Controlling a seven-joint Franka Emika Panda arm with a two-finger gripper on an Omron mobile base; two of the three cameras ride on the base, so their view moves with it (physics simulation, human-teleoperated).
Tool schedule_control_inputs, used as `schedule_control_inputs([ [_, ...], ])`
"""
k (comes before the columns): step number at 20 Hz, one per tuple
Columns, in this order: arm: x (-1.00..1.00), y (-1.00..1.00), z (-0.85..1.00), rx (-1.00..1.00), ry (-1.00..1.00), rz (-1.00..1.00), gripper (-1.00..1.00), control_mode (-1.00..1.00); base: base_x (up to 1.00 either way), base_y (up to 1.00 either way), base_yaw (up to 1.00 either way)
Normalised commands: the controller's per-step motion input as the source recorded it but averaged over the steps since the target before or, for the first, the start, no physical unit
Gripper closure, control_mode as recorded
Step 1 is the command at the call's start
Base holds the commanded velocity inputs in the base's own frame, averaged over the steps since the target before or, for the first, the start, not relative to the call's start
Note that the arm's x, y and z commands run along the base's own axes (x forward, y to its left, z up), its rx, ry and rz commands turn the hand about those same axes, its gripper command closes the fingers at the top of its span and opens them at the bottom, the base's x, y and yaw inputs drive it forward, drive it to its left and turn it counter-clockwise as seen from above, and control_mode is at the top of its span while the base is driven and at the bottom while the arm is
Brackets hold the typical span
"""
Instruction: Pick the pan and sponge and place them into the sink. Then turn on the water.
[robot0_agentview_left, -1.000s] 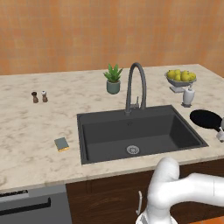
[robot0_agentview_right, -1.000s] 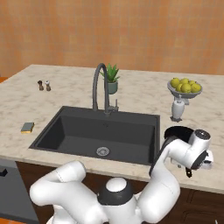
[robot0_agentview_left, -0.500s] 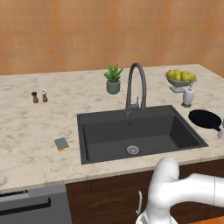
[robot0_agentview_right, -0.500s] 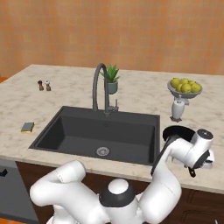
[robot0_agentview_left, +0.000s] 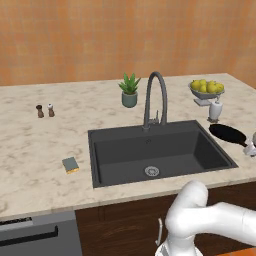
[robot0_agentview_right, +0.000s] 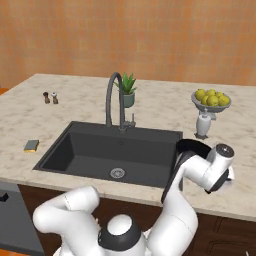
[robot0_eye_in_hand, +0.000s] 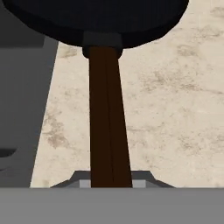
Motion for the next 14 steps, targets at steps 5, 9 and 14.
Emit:
schedule_control_inputs([
  [5, -0.71, 0.27, 0.98, 0.0, -0.43, 0.0, 1.0, -1.0, 0.0, 0.0, 0.0],
  [9, -0.46, 0.59, 1.0, -0.13, -0.2, 0.0, 1.0, -1.0, 0.0, 0.0, 0.0],
  [14, -0.13, 0.81, 0.89, -0.29, -0.01, 0.08, 1.0, -1.0, 0.0, 0.0, 0.0],
])
